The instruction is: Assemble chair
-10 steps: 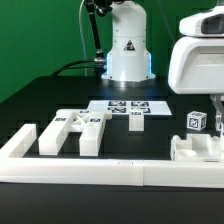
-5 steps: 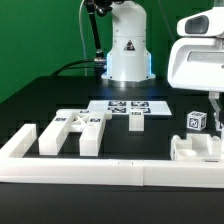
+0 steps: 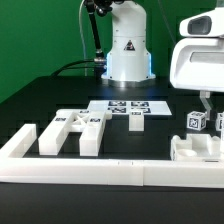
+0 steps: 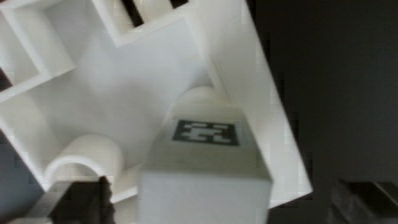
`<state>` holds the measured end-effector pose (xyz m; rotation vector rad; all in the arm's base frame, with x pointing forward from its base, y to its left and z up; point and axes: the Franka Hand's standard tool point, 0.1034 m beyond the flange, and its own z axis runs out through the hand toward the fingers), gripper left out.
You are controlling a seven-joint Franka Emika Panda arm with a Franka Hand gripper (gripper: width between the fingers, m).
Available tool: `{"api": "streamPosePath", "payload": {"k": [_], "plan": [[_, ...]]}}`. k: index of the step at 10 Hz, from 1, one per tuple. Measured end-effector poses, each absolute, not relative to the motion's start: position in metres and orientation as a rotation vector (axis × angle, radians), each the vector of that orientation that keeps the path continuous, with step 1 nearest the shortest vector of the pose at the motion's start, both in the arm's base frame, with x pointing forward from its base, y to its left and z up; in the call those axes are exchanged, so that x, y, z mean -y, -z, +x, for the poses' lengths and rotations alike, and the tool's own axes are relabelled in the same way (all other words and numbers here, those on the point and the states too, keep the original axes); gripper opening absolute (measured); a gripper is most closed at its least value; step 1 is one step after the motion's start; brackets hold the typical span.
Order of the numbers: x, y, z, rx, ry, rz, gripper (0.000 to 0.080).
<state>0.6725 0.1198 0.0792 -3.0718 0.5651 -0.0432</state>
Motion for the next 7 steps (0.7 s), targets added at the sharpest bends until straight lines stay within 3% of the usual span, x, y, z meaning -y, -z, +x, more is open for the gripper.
{"api": "streamPosePath", "payload": {"k": [1, 7], "plan": [[-0.121, -0.0789, 0.6723, -0.322, 0.054, -3.119, 0.0643], [-0.1264, -0.0738, 0.6705, 0.72, 0.09, -3.062, 0.0649]]}}
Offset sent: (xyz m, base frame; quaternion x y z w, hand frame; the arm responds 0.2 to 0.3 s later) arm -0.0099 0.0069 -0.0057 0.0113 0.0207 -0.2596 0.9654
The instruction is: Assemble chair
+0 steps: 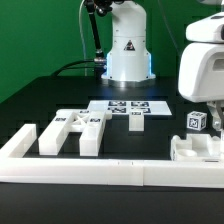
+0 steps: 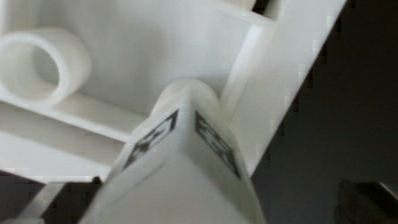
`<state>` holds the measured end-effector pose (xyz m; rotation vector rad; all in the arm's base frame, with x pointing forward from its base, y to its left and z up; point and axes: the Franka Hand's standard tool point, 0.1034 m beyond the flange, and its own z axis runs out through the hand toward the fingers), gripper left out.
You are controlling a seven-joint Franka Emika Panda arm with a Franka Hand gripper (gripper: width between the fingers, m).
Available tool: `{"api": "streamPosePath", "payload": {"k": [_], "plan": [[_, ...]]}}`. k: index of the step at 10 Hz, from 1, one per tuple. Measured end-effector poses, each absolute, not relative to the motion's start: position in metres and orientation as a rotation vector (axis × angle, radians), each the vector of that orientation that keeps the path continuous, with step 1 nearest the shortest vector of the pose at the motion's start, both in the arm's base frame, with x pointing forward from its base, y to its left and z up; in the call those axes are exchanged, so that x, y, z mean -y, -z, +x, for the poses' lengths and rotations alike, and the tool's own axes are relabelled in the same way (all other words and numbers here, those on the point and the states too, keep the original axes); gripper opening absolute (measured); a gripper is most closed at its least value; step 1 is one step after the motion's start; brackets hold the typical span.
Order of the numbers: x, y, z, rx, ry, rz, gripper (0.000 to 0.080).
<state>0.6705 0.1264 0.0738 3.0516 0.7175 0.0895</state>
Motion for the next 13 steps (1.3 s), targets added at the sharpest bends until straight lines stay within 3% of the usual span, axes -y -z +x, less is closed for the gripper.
{"api": "streamPosePath", "payload": {"k": [5, 7, 8, 9, 13], "plan": [[-0.1179, -0.0765, 0.673, -1.182, -0.089, 2.882, 0.0649], [-0.117, -0.0761, 0.673, -1.186, -0.088, 2.881, 0.0382], [-0.1169, -0.0757, 0.6729, -1.186, -0.087, 2.881, 0.0382], [-0.117, -0.0757, 0.6728, -1.173, -0.087, 2.887, 0.0288], [-0.1163, -0.0755, 0.6731, -0.944, -0.091, 2.979, 0.0289]]}}
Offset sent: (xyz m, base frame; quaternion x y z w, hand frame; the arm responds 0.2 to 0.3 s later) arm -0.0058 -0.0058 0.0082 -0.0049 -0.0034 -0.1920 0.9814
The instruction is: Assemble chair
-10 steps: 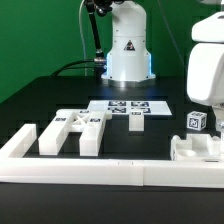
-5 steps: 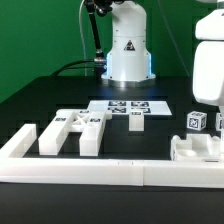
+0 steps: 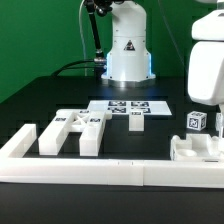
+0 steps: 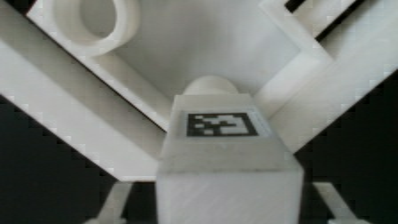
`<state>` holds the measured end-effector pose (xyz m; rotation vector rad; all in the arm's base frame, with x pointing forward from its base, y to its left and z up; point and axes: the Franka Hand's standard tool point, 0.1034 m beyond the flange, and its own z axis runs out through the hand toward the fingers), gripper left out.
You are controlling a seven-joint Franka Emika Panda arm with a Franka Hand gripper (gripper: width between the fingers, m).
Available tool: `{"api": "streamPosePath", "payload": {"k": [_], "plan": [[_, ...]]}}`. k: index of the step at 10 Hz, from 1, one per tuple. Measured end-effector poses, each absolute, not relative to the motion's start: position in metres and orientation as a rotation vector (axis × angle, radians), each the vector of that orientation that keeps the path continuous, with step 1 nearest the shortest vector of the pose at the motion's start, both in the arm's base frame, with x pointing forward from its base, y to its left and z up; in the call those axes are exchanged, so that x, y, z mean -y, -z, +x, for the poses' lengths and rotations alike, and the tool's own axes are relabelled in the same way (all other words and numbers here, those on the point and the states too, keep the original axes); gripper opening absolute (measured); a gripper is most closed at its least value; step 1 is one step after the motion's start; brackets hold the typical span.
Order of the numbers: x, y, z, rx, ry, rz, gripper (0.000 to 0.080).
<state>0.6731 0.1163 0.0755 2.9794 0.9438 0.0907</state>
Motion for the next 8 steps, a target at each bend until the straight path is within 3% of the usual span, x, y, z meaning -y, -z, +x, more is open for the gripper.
{"api": "streamPosePath", "payload": {"k": [8], "plan": [[-0.1106, -0.0739, 0.6749, 0.554, -0.08, 3.142, 0.0291]]}}
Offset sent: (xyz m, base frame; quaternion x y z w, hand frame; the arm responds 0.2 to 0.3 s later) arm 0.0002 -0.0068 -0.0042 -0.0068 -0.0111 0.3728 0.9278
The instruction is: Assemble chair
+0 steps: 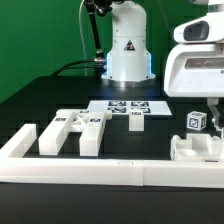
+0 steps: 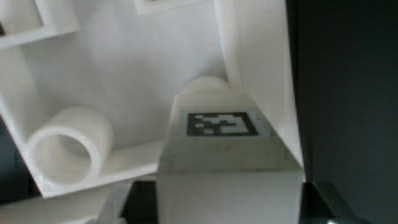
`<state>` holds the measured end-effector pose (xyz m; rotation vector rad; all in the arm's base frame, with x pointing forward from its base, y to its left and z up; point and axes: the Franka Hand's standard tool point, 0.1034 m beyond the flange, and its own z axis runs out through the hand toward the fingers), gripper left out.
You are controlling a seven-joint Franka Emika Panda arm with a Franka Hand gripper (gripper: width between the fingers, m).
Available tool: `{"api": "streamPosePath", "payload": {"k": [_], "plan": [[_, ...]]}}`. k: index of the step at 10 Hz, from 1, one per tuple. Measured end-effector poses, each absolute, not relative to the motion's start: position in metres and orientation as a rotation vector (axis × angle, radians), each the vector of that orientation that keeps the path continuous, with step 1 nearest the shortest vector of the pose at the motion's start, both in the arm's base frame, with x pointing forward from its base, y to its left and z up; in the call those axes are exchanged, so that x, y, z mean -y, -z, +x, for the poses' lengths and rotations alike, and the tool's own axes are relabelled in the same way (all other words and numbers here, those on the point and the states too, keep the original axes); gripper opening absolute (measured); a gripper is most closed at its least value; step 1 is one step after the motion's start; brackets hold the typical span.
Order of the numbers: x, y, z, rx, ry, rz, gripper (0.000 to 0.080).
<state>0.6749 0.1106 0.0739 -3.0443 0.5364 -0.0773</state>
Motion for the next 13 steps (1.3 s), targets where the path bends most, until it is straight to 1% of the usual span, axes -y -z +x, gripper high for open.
{"api": "streamPosePath", "payload": {"k": [2, 4, 5, 6, 7, 8, 9, 11, 13], "plan": [[-0.11, -0.074, 0.674, -0.746, 0.065, -3.001, 0.0291], [-0.11, -0.073, 0.674, -0.773, 0.065, -2.994, 0.0291], [-0.11, -0.073, 0.674, -0.724, 0.067, -3.007, 0.0484], [-0.114, -0.075, 0.672, -0.662, 0.06, -3.026, 0.0594], [-0.117, -0.075, 0.672, -0.586, 0.067, -3.04, 0.0594], [-0.12, -0.075, 0.671, -0.326, 0.074, -3.09, 0.0639], [-0.12, -0.074, 0.67, -0.059, 0.075, -3.109, 0.0647], [-0.119, -0.074, 0.67, 0.115, 0.077, -3.111, 0.0647], [-0.118, -0.074, 0.671, 0.387, 0.081, -3.097, 0.0649]]}}
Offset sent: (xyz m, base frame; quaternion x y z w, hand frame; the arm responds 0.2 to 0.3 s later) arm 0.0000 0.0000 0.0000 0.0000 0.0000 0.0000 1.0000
